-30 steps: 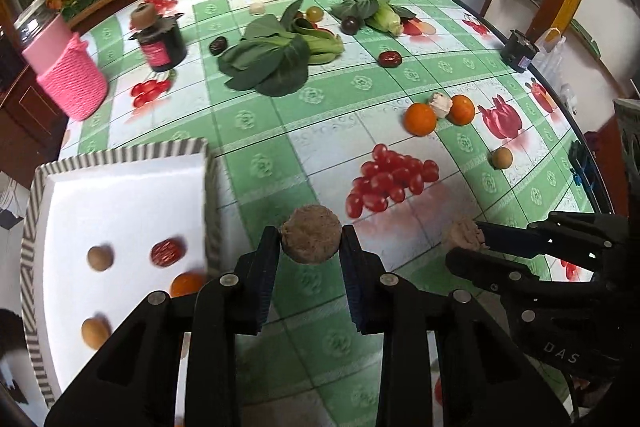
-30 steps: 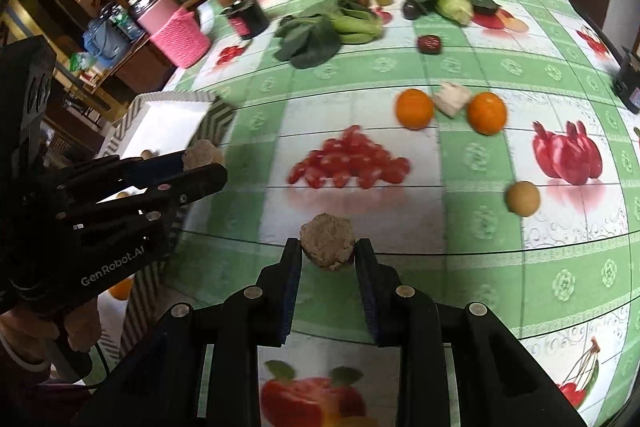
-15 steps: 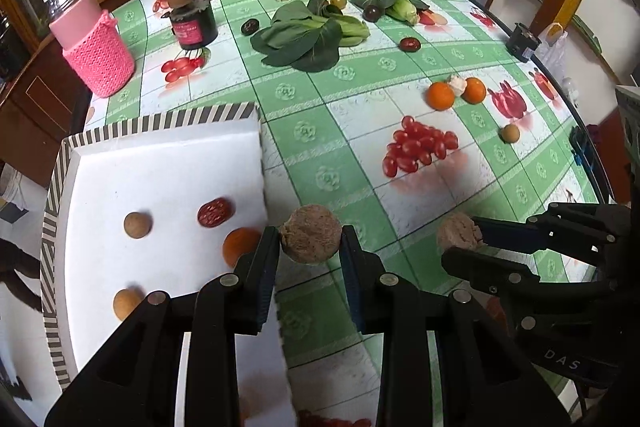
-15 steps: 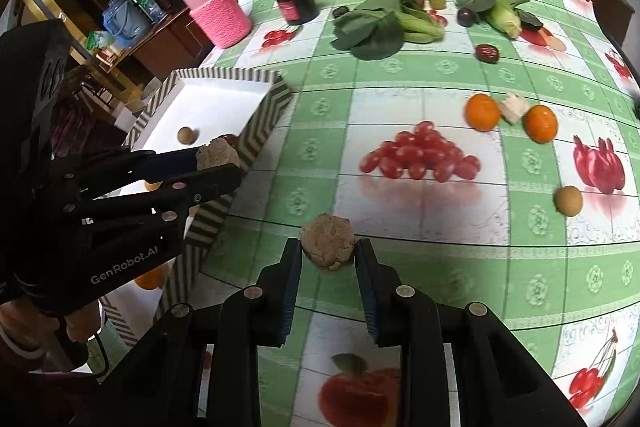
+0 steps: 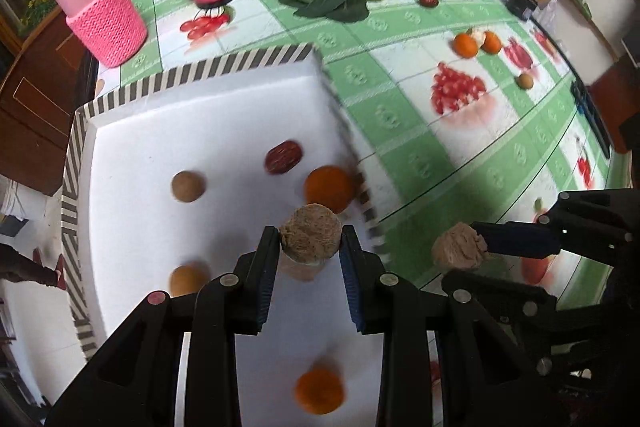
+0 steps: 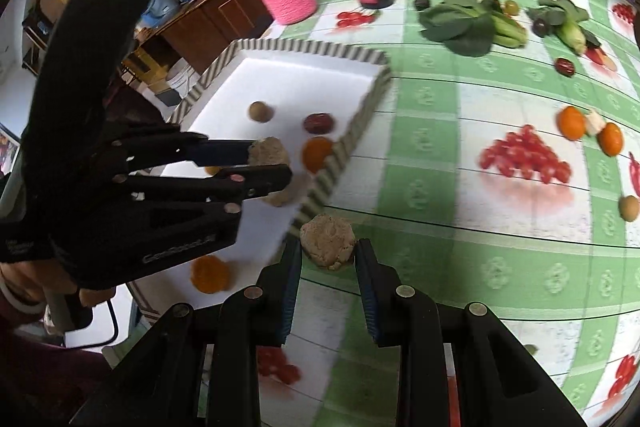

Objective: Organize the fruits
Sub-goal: 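Carry both tan pieces over the white tray and open both grippers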

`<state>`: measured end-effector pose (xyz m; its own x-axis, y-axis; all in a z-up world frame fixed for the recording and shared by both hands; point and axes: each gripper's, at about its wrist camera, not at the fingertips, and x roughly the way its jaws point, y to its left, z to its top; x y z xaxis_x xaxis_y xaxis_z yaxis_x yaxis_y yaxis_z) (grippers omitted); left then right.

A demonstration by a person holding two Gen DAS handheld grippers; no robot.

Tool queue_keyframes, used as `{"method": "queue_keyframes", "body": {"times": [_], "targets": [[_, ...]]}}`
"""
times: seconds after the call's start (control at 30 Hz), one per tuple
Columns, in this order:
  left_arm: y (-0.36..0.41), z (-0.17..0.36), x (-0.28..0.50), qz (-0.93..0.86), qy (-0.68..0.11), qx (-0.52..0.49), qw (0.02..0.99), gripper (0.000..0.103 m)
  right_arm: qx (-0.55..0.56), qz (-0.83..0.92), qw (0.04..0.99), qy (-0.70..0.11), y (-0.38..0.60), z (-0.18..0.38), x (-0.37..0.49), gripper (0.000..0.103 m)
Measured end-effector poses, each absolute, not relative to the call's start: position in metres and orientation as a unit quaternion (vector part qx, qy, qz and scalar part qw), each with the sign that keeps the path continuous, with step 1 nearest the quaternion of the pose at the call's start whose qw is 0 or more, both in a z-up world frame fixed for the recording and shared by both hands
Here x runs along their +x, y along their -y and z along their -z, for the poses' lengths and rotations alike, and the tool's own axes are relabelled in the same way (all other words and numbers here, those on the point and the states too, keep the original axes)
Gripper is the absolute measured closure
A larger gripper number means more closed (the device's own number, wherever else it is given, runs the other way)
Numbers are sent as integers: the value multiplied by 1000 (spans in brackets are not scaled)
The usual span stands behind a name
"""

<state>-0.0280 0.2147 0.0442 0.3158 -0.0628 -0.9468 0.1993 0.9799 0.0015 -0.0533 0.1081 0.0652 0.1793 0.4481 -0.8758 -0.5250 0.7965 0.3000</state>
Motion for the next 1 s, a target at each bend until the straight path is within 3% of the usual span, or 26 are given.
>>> {"method": "queue_keyframes", "body": {"times": [1.0], "targets": [[-260,-22,-2,70,-596,93,794,75,-97,-334,735,-582,-199,-36,-72,75]]}}
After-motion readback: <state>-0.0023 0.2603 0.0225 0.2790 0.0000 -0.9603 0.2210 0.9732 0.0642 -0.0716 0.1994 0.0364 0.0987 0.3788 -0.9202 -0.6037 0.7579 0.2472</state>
